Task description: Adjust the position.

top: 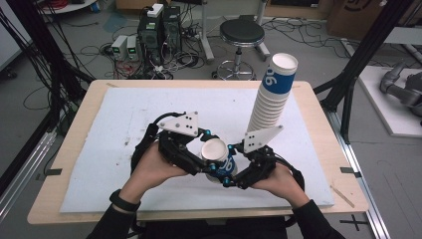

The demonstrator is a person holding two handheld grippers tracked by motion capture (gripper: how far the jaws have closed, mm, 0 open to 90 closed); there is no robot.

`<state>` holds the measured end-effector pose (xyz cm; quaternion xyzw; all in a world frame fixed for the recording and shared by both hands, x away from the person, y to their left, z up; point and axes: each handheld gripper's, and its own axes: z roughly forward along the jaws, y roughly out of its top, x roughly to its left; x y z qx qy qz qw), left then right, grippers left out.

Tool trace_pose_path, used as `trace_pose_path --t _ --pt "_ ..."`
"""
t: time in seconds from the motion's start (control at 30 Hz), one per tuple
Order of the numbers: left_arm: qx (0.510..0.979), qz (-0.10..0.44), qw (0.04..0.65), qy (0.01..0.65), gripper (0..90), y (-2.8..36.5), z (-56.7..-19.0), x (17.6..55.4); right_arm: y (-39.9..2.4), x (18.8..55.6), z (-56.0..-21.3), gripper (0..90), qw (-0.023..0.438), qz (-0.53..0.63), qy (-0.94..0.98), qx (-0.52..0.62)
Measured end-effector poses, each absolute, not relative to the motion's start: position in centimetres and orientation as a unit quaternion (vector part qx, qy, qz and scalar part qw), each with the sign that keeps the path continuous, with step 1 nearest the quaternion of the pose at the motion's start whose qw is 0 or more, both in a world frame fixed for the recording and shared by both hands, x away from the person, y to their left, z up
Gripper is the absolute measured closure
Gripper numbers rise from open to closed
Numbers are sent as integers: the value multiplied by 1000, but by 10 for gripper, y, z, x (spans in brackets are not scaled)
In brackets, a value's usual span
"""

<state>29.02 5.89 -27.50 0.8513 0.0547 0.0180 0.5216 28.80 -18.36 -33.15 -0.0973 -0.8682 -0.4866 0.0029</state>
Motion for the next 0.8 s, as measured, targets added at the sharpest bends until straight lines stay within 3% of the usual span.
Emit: trace_pose_path --t 0.8 --pt "807 -3 588 59 293 76 -272 297 -195 290 -324 139 13 -538 -836 -105"
